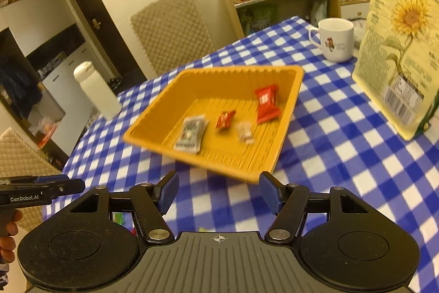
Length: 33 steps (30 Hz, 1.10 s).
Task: Organize snacks
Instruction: 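Move both tools back toward the remaining snacks on the tablecloth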
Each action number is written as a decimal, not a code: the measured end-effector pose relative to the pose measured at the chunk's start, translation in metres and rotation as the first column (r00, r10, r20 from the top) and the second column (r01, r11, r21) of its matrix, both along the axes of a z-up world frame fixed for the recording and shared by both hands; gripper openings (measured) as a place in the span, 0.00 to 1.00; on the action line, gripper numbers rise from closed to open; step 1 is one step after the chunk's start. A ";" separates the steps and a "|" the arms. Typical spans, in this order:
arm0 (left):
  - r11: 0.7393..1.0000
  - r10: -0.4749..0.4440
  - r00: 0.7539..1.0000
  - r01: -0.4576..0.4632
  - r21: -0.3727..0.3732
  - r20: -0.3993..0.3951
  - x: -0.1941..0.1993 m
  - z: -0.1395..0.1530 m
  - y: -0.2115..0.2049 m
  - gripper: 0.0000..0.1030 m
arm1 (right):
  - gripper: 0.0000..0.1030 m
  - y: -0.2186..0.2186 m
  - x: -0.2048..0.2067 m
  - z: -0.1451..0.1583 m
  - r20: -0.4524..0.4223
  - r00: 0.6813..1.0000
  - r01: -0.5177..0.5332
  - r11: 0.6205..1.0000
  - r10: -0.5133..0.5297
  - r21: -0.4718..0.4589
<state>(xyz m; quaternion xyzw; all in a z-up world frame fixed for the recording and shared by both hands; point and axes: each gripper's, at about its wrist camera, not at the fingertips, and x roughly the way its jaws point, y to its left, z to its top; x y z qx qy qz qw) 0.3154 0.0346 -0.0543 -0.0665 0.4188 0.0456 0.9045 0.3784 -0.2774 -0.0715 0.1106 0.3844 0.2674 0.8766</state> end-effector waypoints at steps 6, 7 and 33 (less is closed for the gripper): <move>0.999 0.032 0.999 -0.032 -0.014 -0.028 -0.030 -0.008 0.004 0.53 | 0.63 0.007 -0.030 -0.012 -0.023 0.999 -0.030 0.999 0.030 -0.038; 0.999 0.036 0.999 -0.036 -0.015 -0.034 -0.034 -0.010 0.005 0.53 | 0.63 0.008 -0.035 -0.014 -0.027 0.999 -0.037 0.998 0.036 -0.043; 0.997 0.071 0.991 -0.075 -0.031 -0.111 -0.095 -0.042 0.003 0.53 | 0.62 0.049 -0.095 -0.065 -0.098 0.981 -0.181 0.974 0.169 -0.133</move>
